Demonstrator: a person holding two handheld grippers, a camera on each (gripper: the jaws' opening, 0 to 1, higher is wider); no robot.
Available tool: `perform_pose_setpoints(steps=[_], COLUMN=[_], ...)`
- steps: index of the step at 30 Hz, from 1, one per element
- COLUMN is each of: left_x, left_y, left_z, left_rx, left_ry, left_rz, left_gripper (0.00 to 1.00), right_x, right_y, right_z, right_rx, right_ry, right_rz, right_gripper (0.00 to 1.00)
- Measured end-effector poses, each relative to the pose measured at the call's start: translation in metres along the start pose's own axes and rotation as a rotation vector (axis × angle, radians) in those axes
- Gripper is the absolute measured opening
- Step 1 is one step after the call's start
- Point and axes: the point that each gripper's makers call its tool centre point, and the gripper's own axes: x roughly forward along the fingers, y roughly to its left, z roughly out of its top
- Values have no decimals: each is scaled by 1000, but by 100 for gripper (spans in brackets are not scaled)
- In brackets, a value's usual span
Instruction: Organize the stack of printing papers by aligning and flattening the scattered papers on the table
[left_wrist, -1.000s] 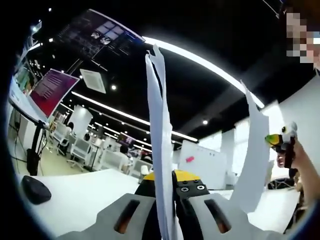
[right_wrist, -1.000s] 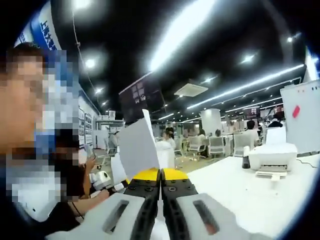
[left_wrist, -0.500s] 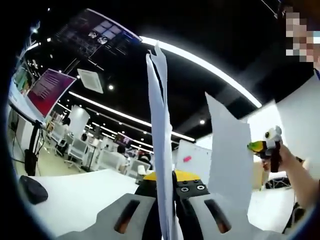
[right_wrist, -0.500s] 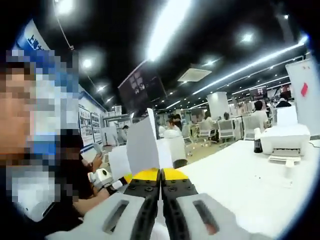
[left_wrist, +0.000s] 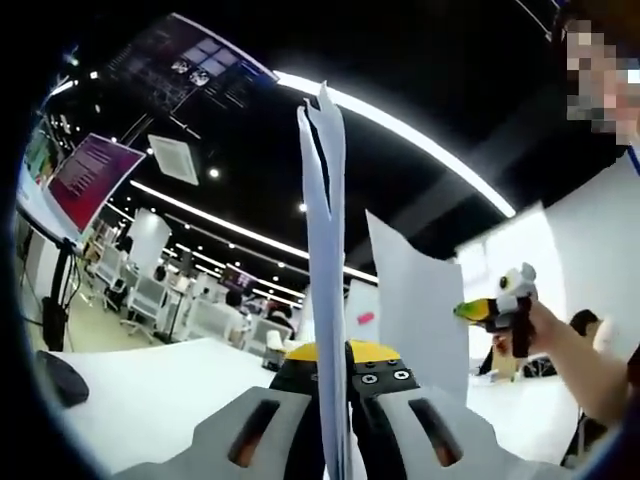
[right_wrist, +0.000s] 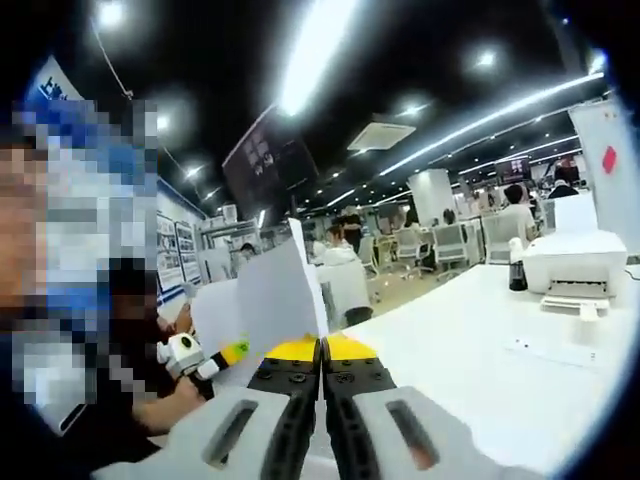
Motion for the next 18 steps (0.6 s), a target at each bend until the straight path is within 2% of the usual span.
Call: perform_pose_setpoints(steps=[10,18], left_x=[-1,1], left_y=[-5,-6], left_z=[0,-2], left_rx=[58,49], left_ry=[7,12], left_rz=[-17,-25], left_gripper=[8,15], right_x=[12,19], right_y=[-18,-15], right_z=[-10,-15], right_rx=[56,60], right_ry=[6,14], right_rz=[-11,14], right_gripper=[0,0])
